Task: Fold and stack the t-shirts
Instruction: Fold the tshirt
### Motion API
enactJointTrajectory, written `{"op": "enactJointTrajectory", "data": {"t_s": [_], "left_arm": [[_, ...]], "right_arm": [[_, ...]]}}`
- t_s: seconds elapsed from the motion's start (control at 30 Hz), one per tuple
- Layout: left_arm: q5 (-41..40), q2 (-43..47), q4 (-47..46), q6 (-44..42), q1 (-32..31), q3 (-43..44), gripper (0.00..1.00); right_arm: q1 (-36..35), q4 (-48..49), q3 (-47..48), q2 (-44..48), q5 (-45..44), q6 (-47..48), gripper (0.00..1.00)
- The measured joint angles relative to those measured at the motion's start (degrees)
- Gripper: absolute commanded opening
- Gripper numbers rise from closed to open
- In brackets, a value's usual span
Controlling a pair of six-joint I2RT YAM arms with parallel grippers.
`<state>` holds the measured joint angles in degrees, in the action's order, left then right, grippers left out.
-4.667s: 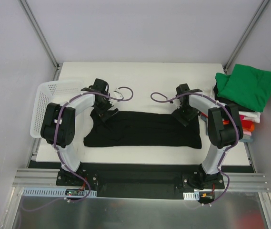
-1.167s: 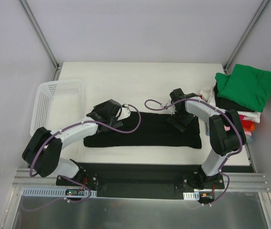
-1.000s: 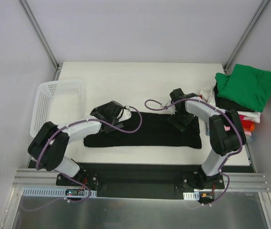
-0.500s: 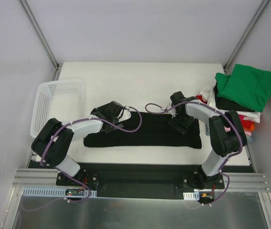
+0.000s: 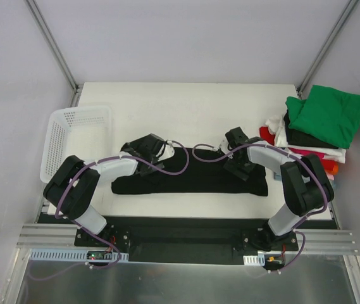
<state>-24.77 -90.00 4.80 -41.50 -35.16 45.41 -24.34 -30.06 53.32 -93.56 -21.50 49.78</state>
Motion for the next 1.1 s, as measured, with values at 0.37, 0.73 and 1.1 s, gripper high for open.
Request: {"op": "enactJointTrajectory", "data": {"t_s": [0.37,0.73,1.1], "left_arm": [[-1.11,-2.21,-0.63,-0.11,0.28,1.77,0.99],[-0.11,-8.48,-2.14,-0.33,4.55,8.76,0.99],[2.89,-17.00,-2.62,-1.70,9.55,19.80,0.99]], "right_arm": [[-3.10,1.75,-1.29,0.00,-3.76,0.96,0.96],[-6.73,3.15,-3.76,1.99,-4.66,1.81,0.96],[-11.80,3.89,-5.44,3.93,-3.28,2.45,0.96]]}}
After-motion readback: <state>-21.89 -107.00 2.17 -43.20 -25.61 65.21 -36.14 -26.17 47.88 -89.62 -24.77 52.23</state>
